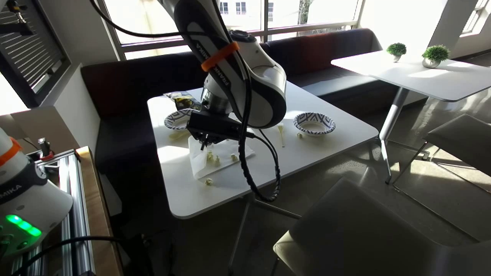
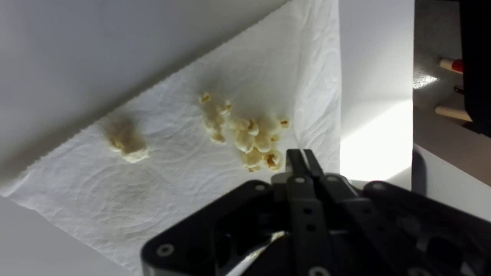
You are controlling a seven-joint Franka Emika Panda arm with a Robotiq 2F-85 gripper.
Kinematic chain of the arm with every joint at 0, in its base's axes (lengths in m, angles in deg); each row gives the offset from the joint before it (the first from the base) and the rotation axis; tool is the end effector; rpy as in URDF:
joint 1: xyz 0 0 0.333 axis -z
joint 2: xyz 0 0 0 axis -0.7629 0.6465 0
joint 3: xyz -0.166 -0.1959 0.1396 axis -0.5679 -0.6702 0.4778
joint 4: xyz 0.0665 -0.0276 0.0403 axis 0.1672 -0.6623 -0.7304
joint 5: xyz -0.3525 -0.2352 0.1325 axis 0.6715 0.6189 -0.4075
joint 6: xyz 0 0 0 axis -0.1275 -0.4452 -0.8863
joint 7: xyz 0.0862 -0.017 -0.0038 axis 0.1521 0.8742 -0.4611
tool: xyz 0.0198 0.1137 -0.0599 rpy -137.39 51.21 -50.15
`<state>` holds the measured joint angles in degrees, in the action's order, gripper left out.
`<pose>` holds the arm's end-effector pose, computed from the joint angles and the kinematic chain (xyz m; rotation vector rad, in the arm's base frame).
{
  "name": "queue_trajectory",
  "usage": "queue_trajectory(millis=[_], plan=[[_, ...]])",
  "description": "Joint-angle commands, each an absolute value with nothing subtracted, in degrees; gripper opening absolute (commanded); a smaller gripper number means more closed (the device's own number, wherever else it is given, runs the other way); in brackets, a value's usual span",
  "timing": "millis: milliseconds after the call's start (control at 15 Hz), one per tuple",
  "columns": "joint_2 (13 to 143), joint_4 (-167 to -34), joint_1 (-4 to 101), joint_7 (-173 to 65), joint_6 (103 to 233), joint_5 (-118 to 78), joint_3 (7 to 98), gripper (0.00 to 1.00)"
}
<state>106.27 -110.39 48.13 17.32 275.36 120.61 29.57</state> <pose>0.4510 -0.1218 0.1112 -2.4052 -1.3324 0.0345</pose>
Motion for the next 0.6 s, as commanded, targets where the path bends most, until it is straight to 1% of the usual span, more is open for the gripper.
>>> queue_trajectory(millis=[0, 133, 267, 533], plan=[[99.9, -114.3, 45.7, 26.0, 273.0, 121.3, 25.9, 0.00], [97.4, -115.1, 43.3, 26.7, 269.0, 121.1, 23.5, 0.00], [98.0, -114.3, 39.0, 25.5, 267.3, 121.1, 19.6, 0.00], [99.8, -112.2, 34.9, 18.9, 260.9, 121.0, 19.6, 0.00]])
